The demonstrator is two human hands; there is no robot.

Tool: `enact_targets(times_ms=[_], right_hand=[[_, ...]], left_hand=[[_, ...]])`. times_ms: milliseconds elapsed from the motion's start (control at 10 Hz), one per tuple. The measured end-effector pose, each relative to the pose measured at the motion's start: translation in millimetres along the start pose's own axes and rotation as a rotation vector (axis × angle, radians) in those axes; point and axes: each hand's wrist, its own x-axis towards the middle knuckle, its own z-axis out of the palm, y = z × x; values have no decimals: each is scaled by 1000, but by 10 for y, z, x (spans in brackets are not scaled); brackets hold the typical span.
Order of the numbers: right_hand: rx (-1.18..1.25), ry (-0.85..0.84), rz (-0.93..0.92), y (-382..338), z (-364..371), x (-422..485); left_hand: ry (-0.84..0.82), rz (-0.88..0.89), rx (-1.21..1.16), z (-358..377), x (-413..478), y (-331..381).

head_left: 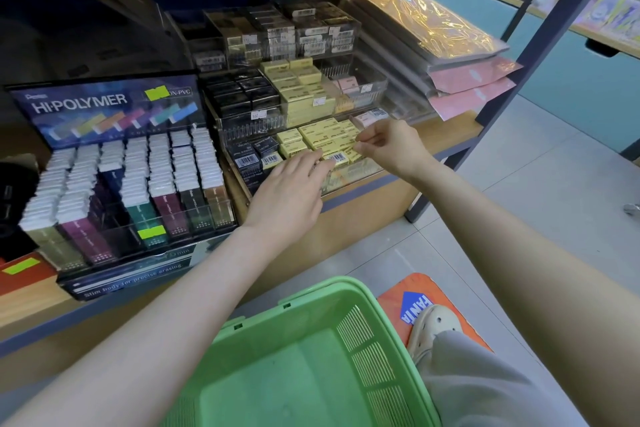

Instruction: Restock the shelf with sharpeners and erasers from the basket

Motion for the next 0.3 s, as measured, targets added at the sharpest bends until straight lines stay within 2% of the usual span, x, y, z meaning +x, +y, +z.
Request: enact_targets(times_ms=[200,300], right_hand=[[-152,5,-110,8,24,-153],[-209,86,-200,61,90,-292]], left_hand=[[3,2,-8,9,-5,1],[-4,5,-11,-10,27,-11]])
